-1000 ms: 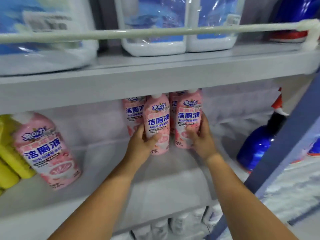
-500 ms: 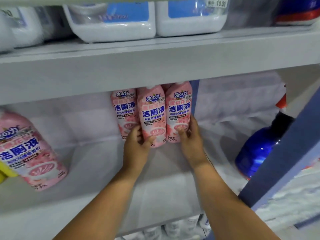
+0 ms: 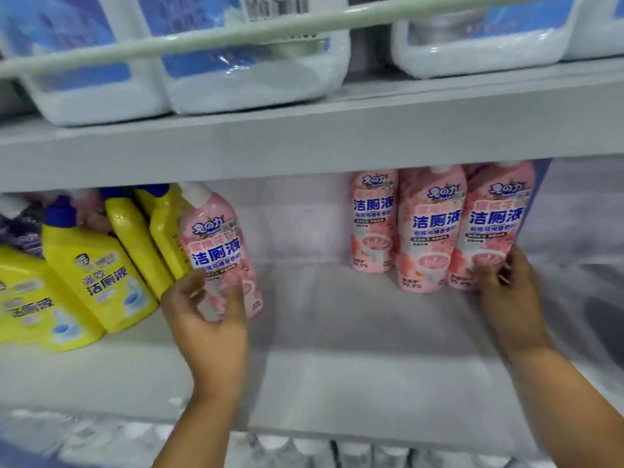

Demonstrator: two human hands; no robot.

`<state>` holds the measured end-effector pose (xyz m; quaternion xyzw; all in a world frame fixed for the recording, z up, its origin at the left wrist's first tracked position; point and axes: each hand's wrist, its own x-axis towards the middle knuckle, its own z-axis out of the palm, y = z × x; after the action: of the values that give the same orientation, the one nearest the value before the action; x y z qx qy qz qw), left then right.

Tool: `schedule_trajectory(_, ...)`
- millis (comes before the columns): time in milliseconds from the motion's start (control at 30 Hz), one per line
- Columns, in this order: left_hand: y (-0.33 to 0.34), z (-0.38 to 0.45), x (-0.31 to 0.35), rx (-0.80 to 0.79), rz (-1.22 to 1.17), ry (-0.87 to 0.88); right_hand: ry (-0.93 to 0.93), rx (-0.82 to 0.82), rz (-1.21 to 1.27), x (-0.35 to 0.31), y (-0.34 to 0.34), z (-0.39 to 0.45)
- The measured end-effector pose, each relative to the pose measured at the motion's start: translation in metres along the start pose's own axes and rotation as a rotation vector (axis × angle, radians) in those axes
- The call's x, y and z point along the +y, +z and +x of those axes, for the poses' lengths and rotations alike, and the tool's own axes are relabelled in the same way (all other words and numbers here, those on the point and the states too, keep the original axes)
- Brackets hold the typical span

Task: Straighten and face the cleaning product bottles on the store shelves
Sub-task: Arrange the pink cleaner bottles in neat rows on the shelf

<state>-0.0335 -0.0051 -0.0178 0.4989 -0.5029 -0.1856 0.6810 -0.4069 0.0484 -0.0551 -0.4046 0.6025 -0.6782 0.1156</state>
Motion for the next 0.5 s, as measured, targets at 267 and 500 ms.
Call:
schedule_trajectory(267, -0.004, 0.066, -0.043, -0.419, 0.086, -0.237, 0.052, 0.002, 0.001, -0.002, 0.003, -0.004)
schedule_trajectory(500, 0.072, 0.002, -0.009, -0.618, -0.135, -0.278, 0.066, -0.017, 0.118, -0.007, 0.004, -0.007)
